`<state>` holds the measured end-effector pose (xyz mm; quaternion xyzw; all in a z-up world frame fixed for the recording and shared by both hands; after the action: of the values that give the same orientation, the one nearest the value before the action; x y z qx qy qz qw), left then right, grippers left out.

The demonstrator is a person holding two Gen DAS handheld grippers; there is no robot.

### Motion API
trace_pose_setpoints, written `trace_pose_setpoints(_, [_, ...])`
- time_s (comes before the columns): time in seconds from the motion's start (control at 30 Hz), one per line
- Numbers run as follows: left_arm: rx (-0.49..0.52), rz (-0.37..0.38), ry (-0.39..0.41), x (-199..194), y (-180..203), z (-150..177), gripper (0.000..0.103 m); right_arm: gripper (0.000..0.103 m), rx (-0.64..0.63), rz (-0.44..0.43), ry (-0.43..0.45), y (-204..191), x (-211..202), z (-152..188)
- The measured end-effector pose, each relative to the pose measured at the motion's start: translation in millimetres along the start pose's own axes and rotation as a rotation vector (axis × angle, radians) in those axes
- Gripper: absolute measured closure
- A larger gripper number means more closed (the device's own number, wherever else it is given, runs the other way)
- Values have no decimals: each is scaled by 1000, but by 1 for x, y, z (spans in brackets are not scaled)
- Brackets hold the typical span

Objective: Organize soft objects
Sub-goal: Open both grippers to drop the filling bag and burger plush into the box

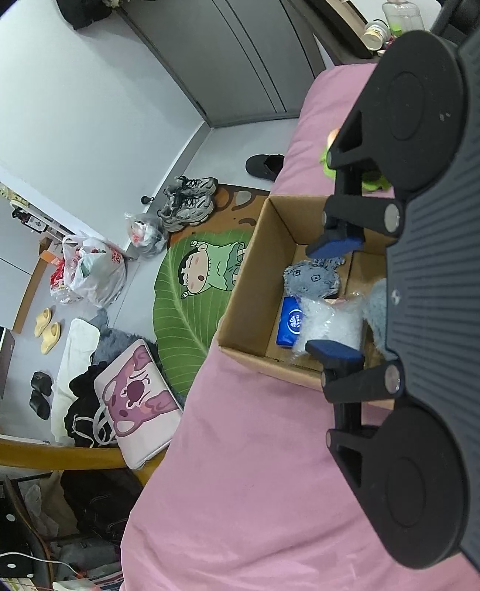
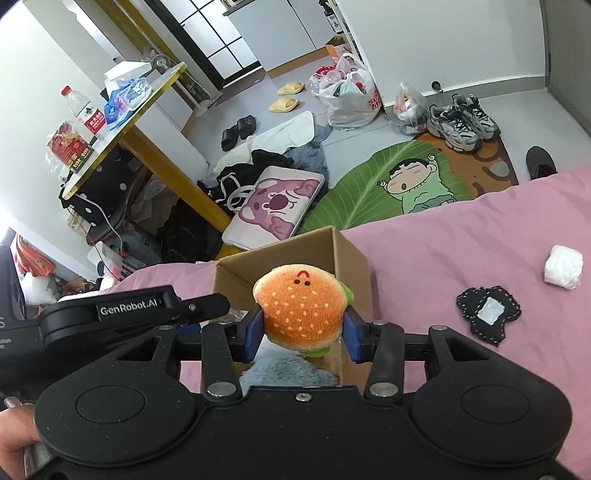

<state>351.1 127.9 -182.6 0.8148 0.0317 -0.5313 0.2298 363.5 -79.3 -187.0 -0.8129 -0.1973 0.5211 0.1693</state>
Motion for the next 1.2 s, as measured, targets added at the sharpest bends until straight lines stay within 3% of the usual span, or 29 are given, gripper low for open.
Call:
trace_pose_setpoints(0.1, [-2, -9, -1, -3, -3, 0, 48, 49, 15, -3, 8, -4, 0, 1])
trace_pose_setpoints(0.23, [0, -7, 0, -13, -6, 1, 28, 44, 35, 15, 5, -3, -5, 3])
trace_pose_setpoints(0.33, [19, -2, 26, -25, -5, 4, 21, 40, 24, 30, 18, -4, -13, 6])
trace_pose_setpoints(0.57, [80, 0, 16, -40, 1, 21, 17, 37, 39, 39, 53, 1, -33, 15])
trace_pose_setpoints(0.87, [104, 2, 42, -60, 13, 34, 1, 17, 0, 42, 84, 7, -62, 20])
trace_pose_setpoints(1.2, [131, 33, 89, -76, 42, 48, 1, 4, -65, 68, 104, 31, -98, 23])
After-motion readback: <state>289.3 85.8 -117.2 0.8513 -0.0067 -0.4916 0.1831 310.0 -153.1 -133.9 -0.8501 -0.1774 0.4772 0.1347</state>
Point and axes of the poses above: each gripper's, at about its wrist camera, not at the fingertips, and x roughly the way its jaws point, y to its right, z to its underside, the point moved 9 cm from there along x, roughly the way its jaws point, and after that the axes turned 5 degrees about -y, right-handed, at the moved point
